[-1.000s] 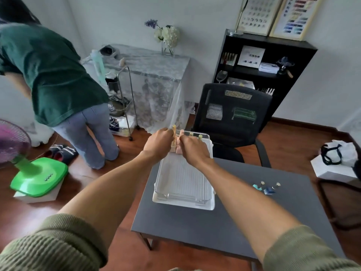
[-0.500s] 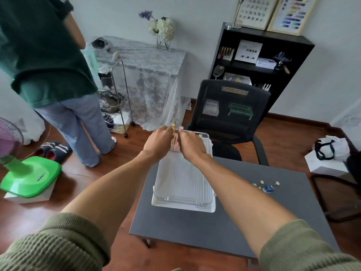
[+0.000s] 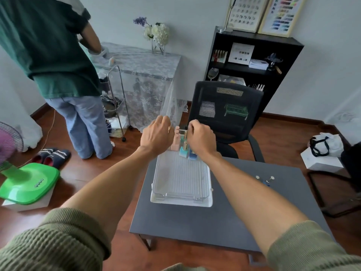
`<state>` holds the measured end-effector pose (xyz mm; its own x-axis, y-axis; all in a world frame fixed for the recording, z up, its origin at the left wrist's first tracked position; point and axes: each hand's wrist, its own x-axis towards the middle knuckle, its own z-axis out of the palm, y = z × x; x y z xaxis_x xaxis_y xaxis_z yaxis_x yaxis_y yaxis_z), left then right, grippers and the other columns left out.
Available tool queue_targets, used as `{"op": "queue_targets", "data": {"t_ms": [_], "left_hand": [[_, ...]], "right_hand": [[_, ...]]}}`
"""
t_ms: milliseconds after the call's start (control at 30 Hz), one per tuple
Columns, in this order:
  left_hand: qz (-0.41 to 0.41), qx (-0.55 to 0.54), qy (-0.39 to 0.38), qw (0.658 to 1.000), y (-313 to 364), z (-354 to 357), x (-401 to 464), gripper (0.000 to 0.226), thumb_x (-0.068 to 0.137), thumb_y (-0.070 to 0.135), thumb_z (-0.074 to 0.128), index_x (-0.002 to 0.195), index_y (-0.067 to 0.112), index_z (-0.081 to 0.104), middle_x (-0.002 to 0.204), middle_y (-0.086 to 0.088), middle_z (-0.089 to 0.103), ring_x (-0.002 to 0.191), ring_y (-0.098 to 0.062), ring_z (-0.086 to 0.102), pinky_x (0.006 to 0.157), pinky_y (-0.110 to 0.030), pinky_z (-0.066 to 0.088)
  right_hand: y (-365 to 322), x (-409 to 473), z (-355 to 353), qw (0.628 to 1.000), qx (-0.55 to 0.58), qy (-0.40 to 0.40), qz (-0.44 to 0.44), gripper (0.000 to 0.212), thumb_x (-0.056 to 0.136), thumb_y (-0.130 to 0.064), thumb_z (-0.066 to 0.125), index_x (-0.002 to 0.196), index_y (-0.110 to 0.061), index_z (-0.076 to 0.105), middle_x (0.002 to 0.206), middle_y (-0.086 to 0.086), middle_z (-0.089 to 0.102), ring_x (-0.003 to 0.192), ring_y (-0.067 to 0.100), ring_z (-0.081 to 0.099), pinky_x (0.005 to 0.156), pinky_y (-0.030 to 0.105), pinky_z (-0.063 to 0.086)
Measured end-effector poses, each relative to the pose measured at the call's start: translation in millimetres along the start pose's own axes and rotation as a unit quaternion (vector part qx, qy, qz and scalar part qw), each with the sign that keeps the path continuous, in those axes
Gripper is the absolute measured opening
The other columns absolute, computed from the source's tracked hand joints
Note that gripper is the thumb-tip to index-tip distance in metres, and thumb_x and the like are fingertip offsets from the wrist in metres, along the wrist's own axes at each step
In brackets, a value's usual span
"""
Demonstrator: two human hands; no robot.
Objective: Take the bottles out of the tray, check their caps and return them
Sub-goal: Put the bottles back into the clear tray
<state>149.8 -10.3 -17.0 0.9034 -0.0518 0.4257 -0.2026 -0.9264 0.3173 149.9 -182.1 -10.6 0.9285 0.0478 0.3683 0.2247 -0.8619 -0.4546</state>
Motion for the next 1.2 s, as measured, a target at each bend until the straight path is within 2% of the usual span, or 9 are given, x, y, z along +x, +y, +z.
{"op": "queue_targets", "data": {"t_ms": [67,133,267,333,433,600,933,1200], "left_hand": [[0.034,0.036,0.015,0.999,5,-1,2,0.029,0.099,0.038,0.05,0.11,0.014,0.061,0.106,-0.006,0.061,0.094,-0.026,0.061,0.074,-0.038,0.048],[0.059,0.06,0.009,0.996,15,1,3,0.041,0.099,0.044,0.048,0.123,0.015,0.063,0.12,-0.006,0.063,0.11,-0.026,0.058,0.092,-0.041,0.048],[0.08,0.07,-0.037,0.994,49,8,2,0.056,0.101,0.052,0.04,0.143,0.018,0.05,0.155,-0.005,0.045,0.142,-0.027,0.039,0.114,-0.046,0.035],[0.087,0.066,-0.067,0.992,67,16,-3,0.061,0.101,0.055,0.035,0.151,0.019,0.041,0.163,-0.006,0.033,0.151,-0.027,0.027,0.12,-0.047,0.026],[0.097,0.056,-0.096,0.989,97,30,-11,0.065,0.101,0.056,0.032,0.155,0.019,0.034,0.167,-0.007,0.024,0.155,-0.026,0.017,0.123,-0.046,0.02],[0.113,0.042,-0.128,0.984,152,59,-20,0.066,0.101,0.055,0.034,0.157,0.02,0.033,0.168,-0.007,0.022,0.156,-0.025,0.013,0.124,-0.044,0.015],[0.092,0.037,-0.179,0.979,251,131,-47,0.066,0.1,0.054,0.038,0.156,0.019,0.035,0.167,-0.007,0.023,0.156,-0.023,0.014,0.123,-0.041,0.016],[0.071,0.039,-0.224,0.971,293,182,-71,0.059,0.1,0.046,0.048,0.15,0.015,0.039,0.165,-0.01,0.026,0.154,-0.025,0.019,0.121,-0.039,0.021]], "right_hand": [[15,-5,-11,0.999,-0.008,0.032,-0.004,0.018,0.107,-0.02,0.051,0.107,-0.01,0.067,0.094,0.006,0.072,0.084,0.028,0.069,0.071,0.046,0.058],[32,-11,-21,0.998,-0.035,0.047,-0.013,0.025,0.105,-0.014,0.053,0.124,-0.007,0.068,0.11,0.01,0.074,0.101,0.032,0.068,0.083,0.047,0.056],[71,-23,-37,0.99,-0.136,0.028,-0.032,0.04,0.102,-0.015,0.054,0.142,-0.01,0.059,0.142,0.009,0.062,0.138,0.031,0.051,0.108,0.051,0.044],[91,-32,-46,0.985,-0.17,0.017,-0.02,0.045,0.103,-0.02,0.055,0.148,-0.011,0.053,0.153,0.012,0.053,0.147,0.032,0.042,0.117,0.051,0.036],[122,-50,-59,0.981,-0.191,0.006,0.004,0.048,0.106,-0.023,0.052,0.152,-0.011,0.049,0.159,0.013,0.047,0.151,0.033,0.036,0.121,0.052,0.03],[180,-78,-84,0.978,-0.204,-0.018,0.045,0.049,0.107,-0.025,0.048,0.154,-0.01,0.046,0.16,0.013,0.045,0.152,0.032,0.034,0.123,0.05,0.025],[289,-116,-127,0.974,-0.201,-0.062,0.079,0.048,0.105,-0.023,0.052,0.15,-0.006,0.048,0.158,0.015,0.048,0.149,0.033,0.04,0.118,0.046,0.032],[345,-129,-126,0.979,-0.152,-0.118,0.072,0.05,0.104,-0.021,0.055,0.15,-0.003,0.048,0.157,0.018,0.048,0.144,0.035,0.045,0.112,0.047,0.038]]}}
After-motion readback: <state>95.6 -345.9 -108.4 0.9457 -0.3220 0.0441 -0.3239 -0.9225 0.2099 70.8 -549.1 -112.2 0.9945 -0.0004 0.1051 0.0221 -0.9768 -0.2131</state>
